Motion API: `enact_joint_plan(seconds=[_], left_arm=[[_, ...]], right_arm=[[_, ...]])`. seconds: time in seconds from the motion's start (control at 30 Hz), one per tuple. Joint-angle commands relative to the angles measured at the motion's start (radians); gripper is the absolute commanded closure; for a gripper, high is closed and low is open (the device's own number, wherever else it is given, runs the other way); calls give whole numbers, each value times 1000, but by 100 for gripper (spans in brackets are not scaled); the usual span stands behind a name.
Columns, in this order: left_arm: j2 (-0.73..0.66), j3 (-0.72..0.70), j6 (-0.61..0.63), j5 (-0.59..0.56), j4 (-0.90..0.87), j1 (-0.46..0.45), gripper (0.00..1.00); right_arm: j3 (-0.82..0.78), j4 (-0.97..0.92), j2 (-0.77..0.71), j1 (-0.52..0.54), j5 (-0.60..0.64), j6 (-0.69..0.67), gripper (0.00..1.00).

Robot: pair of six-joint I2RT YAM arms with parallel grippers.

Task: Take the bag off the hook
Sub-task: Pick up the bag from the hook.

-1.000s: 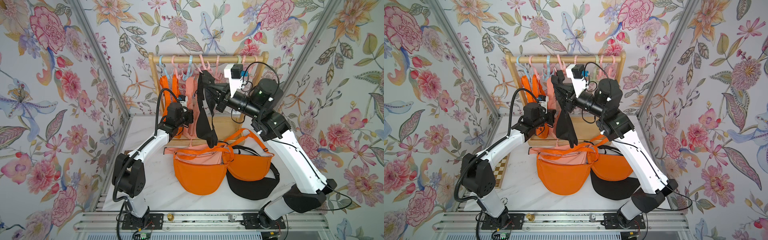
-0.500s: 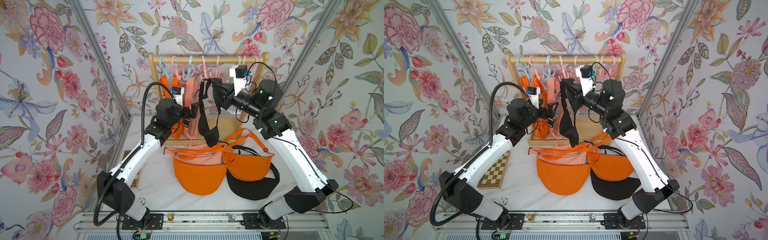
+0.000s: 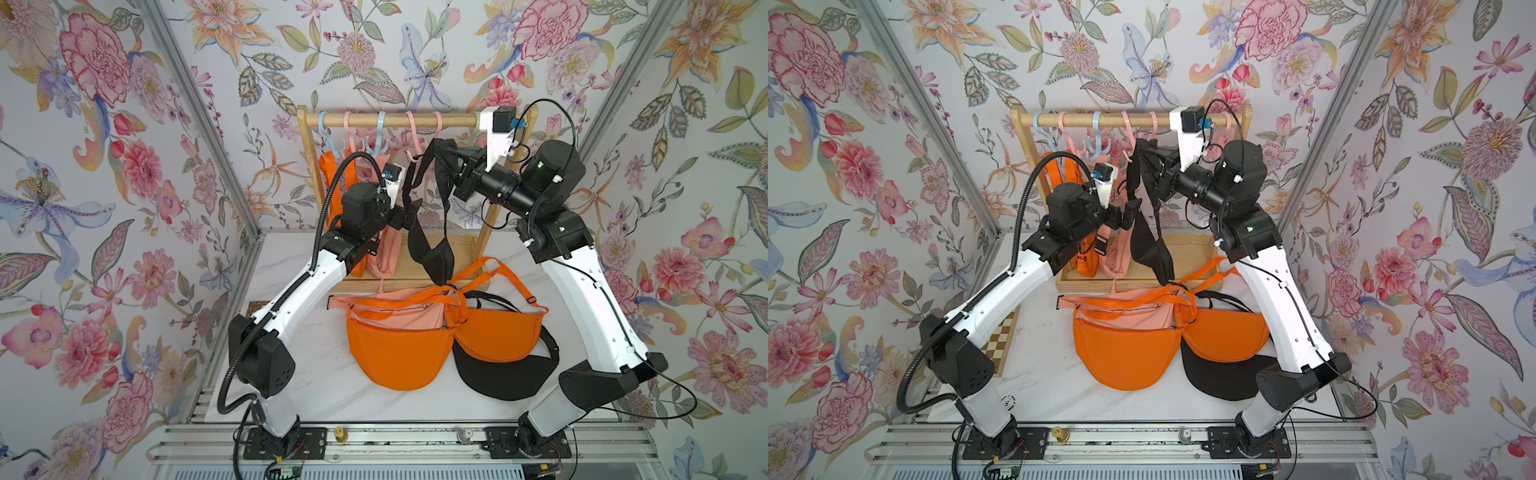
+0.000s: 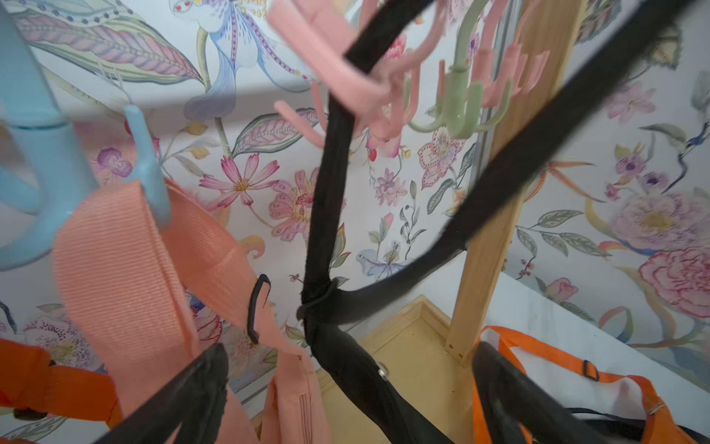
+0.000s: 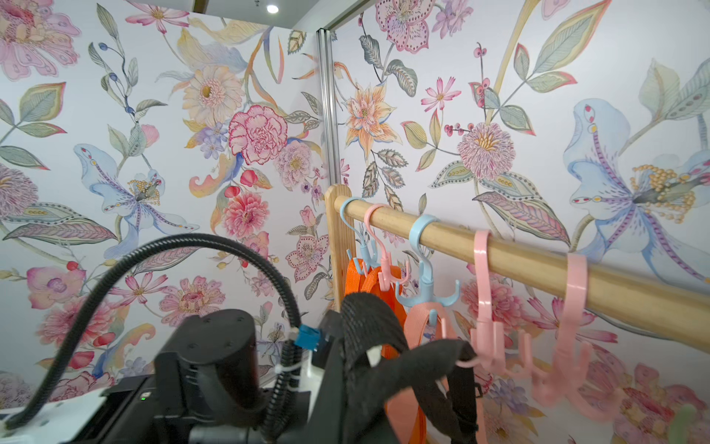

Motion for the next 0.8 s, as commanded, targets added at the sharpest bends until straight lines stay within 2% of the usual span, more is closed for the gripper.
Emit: enact_joint_plan(seconds=[0.0, 0.1, 0.13, 0.23, 0.33, 0.6, 0.77], left_arm=[[60, 155, 70, -59, -38, 1, 0], [151, 319, 77, -58, -85, 3, 0], [177, 366, 75, -41, -103, 5, 4], [241, 489, 54, -7, -142, 7, 47], [272, 553, 34, 1, -172, 7, 99], [221, 554, 4, -34, -214, 8, 100], [221, 630, 16, -78, -270, 7, 100]], right_arm=[[25, 25, -4, -19, -67, 55, 100], [-1, 36, -25, -30, -71, 61, 100], [-17, 46, -36, -34, -68, 62, 100], [-57, 79, -60, -50, -73, 79, 100], [-70, 88, -67, -69, -77, 92, 100], [-65, 105, -45, -94, -81, 111, 100], [-57, 147, 5, -94, -74, 150, 100]])
